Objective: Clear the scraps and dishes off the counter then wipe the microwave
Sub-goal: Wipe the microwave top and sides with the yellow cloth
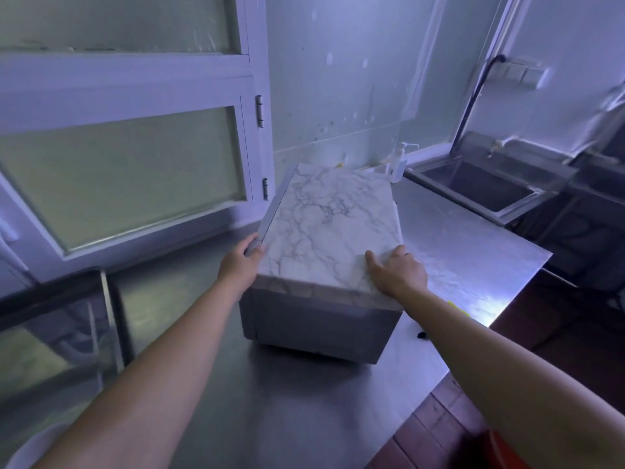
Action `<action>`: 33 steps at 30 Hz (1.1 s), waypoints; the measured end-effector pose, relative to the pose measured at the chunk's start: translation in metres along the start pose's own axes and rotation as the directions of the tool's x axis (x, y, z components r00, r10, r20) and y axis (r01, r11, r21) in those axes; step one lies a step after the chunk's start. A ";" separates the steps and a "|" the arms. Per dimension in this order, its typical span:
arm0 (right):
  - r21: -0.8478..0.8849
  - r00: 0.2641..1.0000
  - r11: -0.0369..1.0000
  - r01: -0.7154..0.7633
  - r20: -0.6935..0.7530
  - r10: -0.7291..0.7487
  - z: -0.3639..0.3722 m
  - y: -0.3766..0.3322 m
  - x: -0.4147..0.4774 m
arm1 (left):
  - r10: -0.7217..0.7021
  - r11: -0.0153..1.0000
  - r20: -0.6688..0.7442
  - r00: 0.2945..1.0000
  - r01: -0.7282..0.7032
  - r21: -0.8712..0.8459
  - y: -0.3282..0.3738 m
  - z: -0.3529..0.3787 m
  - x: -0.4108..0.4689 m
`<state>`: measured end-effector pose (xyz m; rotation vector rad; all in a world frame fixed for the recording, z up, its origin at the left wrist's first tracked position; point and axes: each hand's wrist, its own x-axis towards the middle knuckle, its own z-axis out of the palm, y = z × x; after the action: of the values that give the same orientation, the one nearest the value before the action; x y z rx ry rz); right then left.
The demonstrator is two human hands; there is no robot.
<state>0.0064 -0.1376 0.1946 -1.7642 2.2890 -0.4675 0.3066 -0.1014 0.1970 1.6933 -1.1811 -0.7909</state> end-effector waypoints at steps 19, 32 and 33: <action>0.113 0.934 0.935 0.337 0.087 -0.347 -0.017 0.012 0.218 | -0.292 0.949 -0.503 0.813 0.182 -0.257 -0.017 0.037 -0.011; 0.600 0.890 0.784 0.160 0.255 -0.377 0.002 -0.014 0.371 | -0.399 0.903 -0.734 0.550 0.096 -0.419 0.042 0.186 -0.053; 0.652 0.894 0.752 0.093 0.277 -0.351 0.005 -0.017 0.375 | -0.384 0.915 -0.758 0.528 0.104 -0.390 0.044 0.189 -0.052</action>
<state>-0.0739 -0.5039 0.2050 -1.5943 1.4123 -0.7446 0.1087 -0.1177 0.1639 1.6664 -0.1300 -0.2090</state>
